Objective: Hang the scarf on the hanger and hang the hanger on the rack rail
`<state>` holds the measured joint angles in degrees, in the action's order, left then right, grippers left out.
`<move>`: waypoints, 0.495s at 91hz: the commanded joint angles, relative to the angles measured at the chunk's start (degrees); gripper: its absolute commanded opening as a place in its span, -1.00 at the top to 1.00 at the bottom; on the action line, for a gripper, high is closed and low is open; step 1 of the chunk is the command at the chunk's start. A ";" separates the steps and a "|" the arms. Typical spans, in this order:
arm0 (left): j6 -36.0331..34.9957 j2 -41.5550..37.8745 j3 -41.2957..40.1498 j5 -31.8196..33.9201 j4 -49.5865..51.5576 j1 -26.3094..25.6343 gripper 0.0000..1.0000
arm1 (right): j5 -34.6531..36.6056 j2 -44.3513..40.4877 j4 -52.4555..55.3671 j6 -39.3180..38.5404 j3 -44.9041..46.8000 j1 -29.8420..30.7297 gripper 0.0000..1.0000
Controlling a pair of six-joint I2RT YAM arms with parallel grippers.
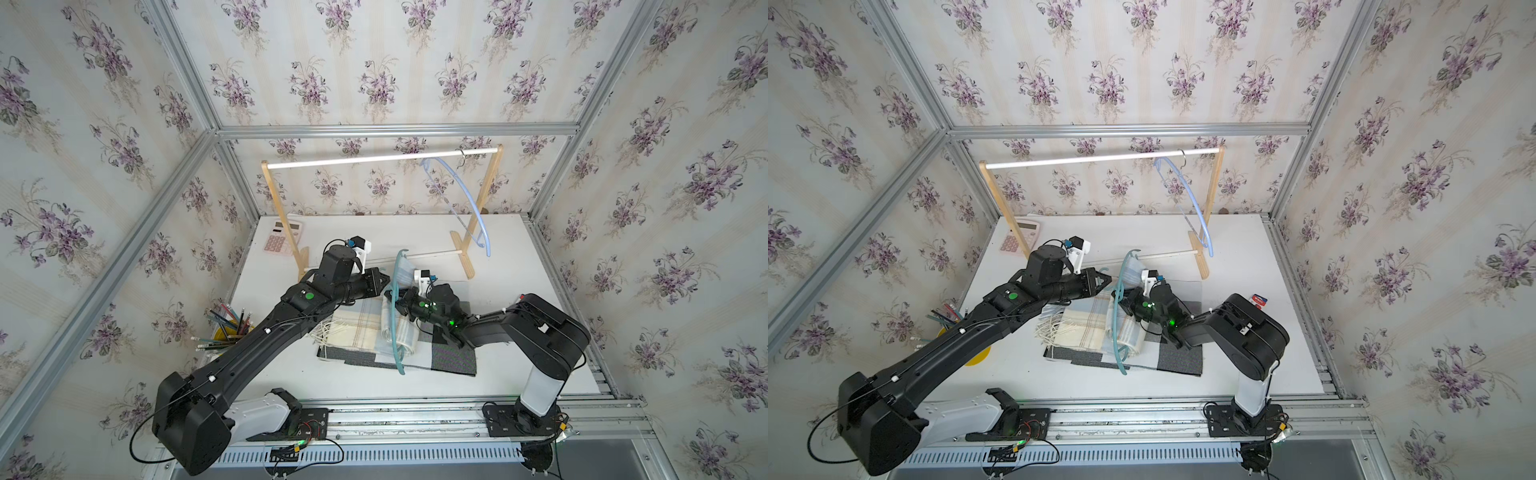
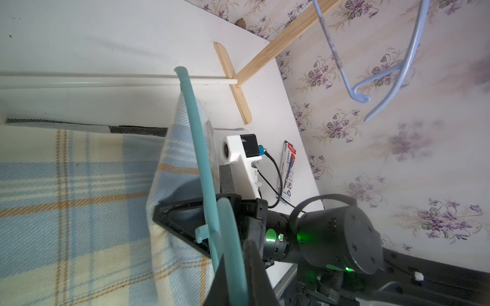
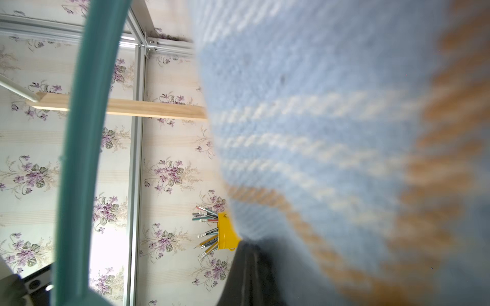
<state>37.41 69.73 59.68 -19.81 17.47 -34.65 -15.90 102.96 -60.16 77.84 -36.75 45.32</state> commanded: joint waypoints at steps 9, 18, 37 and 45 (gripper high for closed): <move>-2.06 0.67 2.15 -5.51 -0.40 1.28 1.00 | -5.25 0.89 5.01 -7.91 -2.04 0.35 1.00; -0.82 2.87 1.82 -7.36 -1.39 1.39 1.00 | -8.11 2.32 5.41 -9.20 -3.46 1.00 1.00; 0.20 6.83 0.78 -8.88 -3.65 1.64 1.00 | -12.17 5.72 6.93 -11.23 -6.30 2.20 1.00; 0.44 7.71 0.01 -9.62 -5.17 1.93 1.00 | -13.08 6.43 9.39 -13.10 -6.78 2.23 1.00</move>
<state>36.49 76.58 60.34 -25.06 17.34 -32.88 -25.02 108.75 -51.35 68.64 -42.57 47.16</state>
